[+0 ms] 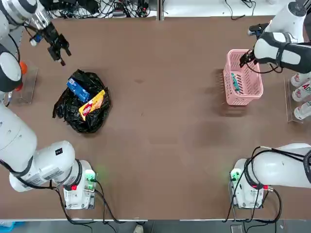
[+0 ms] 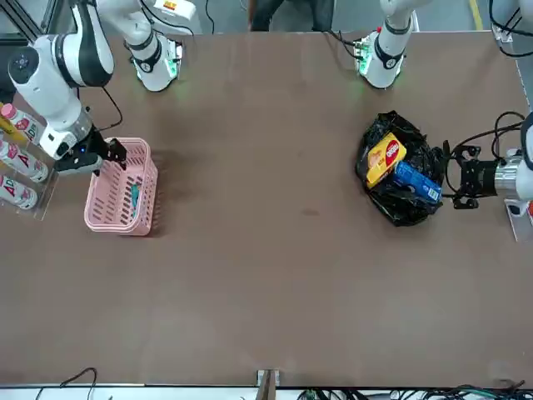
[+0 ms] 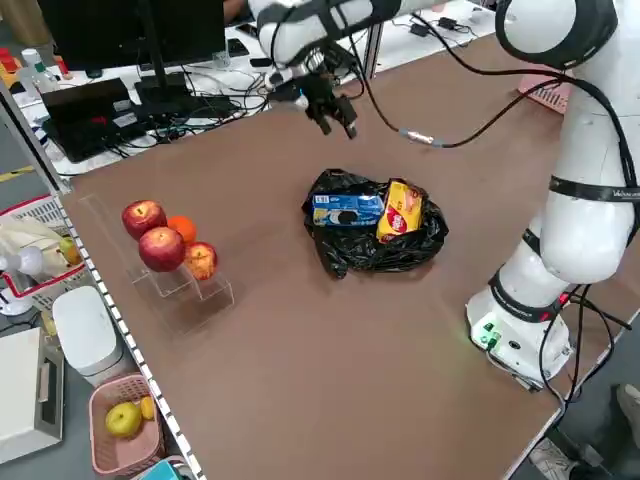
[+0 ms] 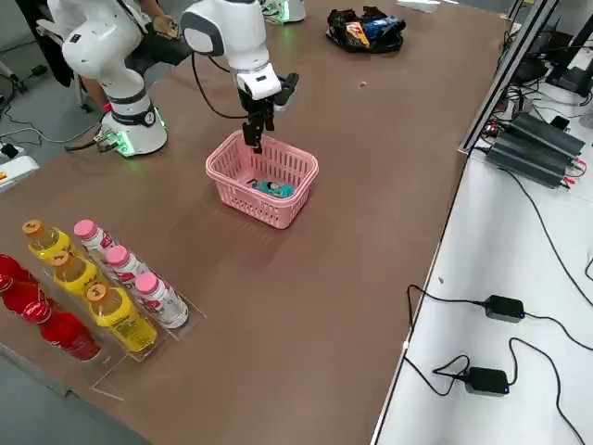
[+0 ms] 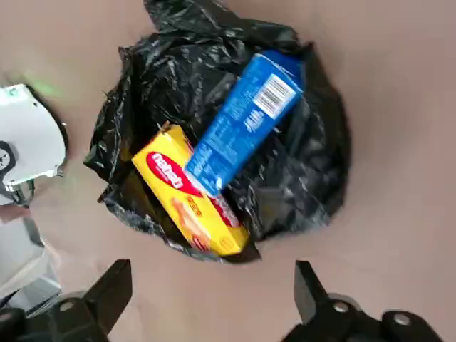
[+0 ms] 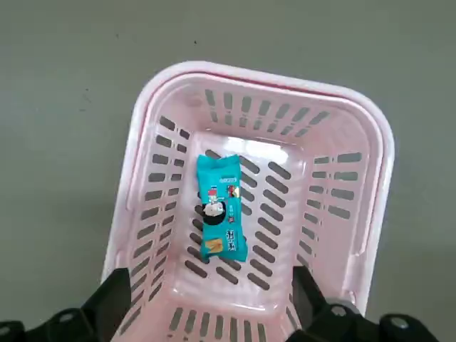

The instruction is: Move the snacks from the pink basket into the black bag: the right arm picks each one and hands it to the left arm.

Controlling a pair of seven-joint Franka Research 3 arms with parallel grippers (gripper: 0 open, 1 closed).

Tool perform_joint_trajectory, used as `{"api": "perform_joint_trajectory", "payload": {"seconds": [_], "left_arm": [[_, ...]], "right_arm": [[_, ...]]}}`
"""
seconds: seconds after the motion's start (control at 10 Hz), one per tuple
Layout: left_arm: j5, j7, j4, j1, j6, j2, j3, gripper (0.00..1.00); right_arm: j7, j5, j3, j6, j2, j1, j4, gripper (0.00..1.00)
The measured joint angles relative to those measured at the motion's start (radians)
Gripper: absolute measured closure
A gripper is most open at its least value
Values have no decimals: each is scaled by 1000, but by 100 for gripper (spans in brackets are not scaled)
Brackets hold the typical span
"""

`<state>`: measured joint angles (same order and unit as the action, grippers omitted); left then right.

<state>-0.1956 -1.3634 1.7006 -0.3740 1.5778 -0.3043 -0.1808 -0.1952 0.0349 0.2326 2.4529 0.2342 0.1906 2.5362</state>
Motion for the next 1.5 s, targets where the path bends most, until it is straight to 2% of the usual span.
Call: {"api": "perform_joint_trajectory", "payload": {"seconds": [0.3, 0.4, 0.6, 0.9, 1.1, 1.3, 1.5], "left_arm": [[16, 8, -166, 4, -26, 10, -113, 0], [42, 20, -197, 5, -29, 21, -142, 0], [80, 181, -217, 4, -43, 74, -170, 0], [84, 421, -235, 0, -58, 135, -169, 0], [99, 654, -280, 53, -58, 139, -161, 0], [110, 902, -306, 136, -58, 161, -101, 0], [111, 1045, -321, 206, -59, 198, -32, 0]], "right_arm": [[-20, 0, 3, 71, -45, 0, 17, 0], [-33, 0, 7, 93, -63, 0, 17, 0], [-52, -1, 18, 119, -90, 0, 17, 0], [-59, -1, 21, 180, -127, 0, 25, 0], [-70, -2, 22, 223, -160, 0, 32, 0], [-75, -2, 21, 274, -203, 1, 38, 0], [-79, -2, 19, 318, -249, 3, 39, 0]]}}
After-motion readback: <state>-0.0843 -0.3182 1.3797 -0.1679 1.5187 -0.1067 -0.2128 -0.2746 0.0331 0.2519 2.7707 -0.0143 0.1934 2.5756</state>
